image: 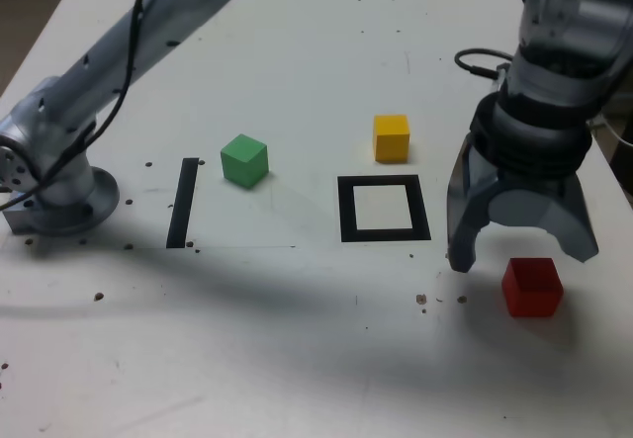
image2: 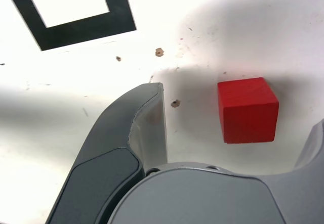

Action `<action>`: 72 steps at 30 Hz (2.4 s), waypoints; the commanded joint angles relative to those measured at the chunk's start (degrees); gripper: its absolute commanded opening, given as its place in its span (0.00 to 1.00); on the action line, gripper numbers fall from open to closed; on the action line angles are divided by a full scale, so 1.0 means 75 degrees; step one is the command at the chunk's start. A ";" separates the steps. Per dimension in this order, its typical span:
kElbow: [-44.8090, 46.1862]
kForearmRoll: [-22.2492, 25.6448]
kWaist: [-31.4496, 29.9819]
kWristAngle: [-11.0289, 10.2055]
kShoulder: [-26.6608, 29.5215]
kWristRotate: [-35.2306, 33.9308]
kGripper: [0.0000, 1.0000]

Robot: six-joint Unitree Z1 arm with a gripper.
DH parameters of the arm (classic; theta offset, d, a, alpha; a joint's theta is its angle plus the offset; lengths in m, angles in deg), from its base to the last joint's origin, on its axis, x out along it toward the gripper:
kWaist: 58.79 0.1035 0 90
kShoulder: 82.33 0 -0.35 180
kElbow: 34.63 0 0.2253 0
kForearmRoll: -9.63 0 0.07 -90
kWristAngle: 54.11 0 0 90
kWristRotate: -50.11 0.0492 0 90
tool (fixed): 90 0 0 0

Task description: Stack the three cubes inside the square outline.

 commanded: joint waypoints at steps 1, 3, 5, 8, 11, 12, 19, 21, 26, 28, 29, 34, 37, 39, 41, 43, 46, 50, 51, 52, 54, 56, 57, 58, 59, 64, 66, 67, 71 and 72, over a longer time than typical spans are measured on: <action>-0.0148 0.0166 -0.0038 0.0015 -0.0142 -0.0032 0.95; -0.0243 0.0162 -0.0082 0.0014 -0.0218 -0.0063 0.94; -0.0332 0.0157 -0.0141 0.0025 -0.0280 -0.0099 0.94; -0.0450 0.0132 -0.0221 0.0074 -0.0369 -0.0138 0.92; -0.0505 0.0096 -0.0259 0.0122 -0.0444 -0.0126 0.91; -0.0513 0.0086 -0.0263 0.0128 -0.0467 -0.0111 0.90; -0.0480 0.0020 -0.0266 -0.0009 -0.0542 0.0011 0.87; -0.0457 0.0012 -0.0266 -0.0085 -0.0544 0.0026 0.85; -0.0412 0.0001 -0.0266 -0.0156 -0.0562 0.0026 0.79; -0.0406 -0.0017 -0.0266 -0.0154 -0.0578 0.0026 0.76; -0.0404 -0.0030 -0.0266 -0.0151 -0.0586 0.0026 0.74; -0.0415 -0.0129 -0.0267 -0.0135 -0.0599 0.0026 0.71; -0.0451 -0.0195 -0.0275 -0.0132 -0.0594 0.0026 0.71; -0.0453 -0.0230 -0.0282 -0.0129 -0.0597 0.0026 0.71; -0.0436 -0.0241 -0.0286 -0.0133 -0.0600 0.0026 0.70; -0.0412 -0.0243 -0.0286 -0.0138 -0.0602 0.0026 0.69; -0.0381 -0.0240 -0.0284 -0.0146 -0.0598 0.0026 0.65; -0.0331 -0.0233 -0.0284 -0.0143 -0.0603 0.0026 0.62; -0.0322 -0.0234 -0.0284 -0.0139 -0.0606 0.0026 0.61; -0.0313 -0.0234 -0.0286 -0.0135 -0.0609 0.0026 0.60; -0.0297 -0.0230 -0.0286 -0.0132 -0.0607 0.0026 0.56; -0.0290 -0.0223 -0.0285 -0.0140 -0.0597 0.0026 0.50; -0.0289 -0.0223 -0.0285 -0.0146 -0.0593 0.0026 0.47; -0.0289 -0.0225 -0.0285 -0.0153 -0.0586 0.0026 0.44; -0.0289 -0.0229 -0.0285 -0.0161 -0.0580 0.0026 0.41; -0.0259 -0.0282 -0.0286 -0.0170 -0.0563 0.0023 0.33; -0.0217 -0.0338 -0.0286 -0.0163 -0.0551 0.0007 0.31; -0.0192 -0.0378 -0.0285 -0.0156 -0.0543 -0.0003 0.30; -0.0076 -0.0563 -0.0284 -0.0123 -0.0514 -0.0052 0.26; -0.0049 -0.0595 -0.0283 -0.0117 -0.0509 -0.0058 0.26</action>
